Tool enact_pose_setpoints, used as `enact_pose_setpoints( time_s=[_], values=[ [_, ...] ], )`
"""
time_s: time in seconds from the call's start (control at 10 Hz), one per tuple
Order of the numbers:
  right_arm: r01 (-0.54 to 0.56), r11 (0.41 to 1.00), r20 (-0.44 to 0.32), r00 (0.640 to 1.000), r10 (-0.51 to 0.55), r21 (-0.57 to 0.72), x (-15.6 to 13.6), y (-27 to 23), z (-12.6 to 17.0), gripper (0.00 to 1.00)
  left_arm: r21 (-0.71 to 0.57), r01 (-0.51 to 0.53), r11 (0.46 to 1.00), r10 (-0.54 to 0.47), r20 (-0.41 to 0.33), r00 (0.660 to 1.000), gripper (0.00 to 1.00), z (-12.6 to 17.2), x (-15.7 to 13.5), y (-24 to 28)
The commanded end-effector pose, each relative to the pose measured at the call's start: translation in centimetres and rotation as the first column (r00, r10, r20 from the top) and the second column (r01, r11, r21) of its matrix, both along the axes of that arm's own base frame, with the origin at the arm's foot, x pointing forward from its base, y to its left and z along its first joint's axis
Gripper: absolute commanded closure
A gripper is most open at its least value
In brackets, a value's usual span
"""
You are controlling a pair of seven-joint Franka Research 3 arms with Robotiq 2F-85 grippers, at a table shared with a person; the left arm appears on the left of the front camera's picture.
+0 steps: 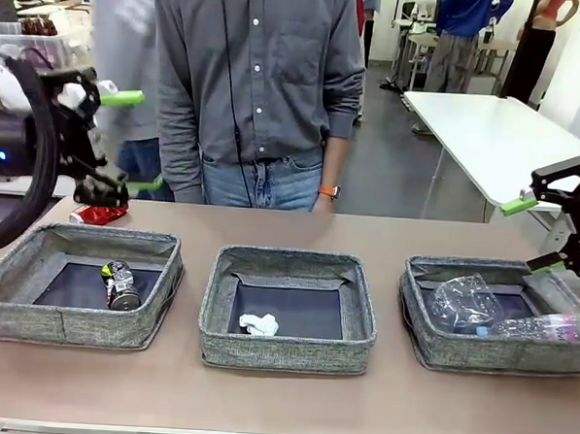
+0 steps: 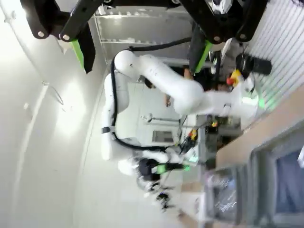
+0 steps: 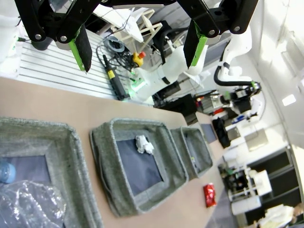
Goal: Sort the waste into the appropriate baskets.
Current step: Place the picked waste into the Fabric basket indicated by the person, then pick up the waste item pointed out by the person.
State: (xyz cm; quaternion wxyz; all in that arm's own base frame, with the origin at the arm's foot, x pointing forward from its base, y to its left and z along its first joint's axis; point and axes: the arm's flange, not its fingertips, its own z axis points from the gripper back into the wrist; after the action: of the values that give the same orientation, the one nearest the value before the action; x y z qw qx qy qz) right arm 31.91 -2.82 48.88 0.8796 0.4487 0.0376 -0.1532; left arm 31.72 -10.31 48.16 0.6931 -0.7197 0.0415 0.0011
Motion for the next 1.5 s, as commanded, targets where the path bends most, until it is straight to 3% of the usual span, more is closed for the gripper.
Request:
enact_pose_setpoints(
  time_s=[0.0,1.4],
  values=[
    [-0.001,1.000,0.008,1.000,0.001,0.002,0.28,0.04,0.18,0.00,-0.057,-0.051,0.997,0.056,0.090,0.994,0.00,2.08,-0.09,0.63],
    [-0.001,1.000,0.008,1.000,0.001,0.002,0.28,0.04,0.18,0.00,-0.057,-0.051,0.997,0.056,0.090,0.994,0.00,2.08,-0.09,0.63]
  ],
)
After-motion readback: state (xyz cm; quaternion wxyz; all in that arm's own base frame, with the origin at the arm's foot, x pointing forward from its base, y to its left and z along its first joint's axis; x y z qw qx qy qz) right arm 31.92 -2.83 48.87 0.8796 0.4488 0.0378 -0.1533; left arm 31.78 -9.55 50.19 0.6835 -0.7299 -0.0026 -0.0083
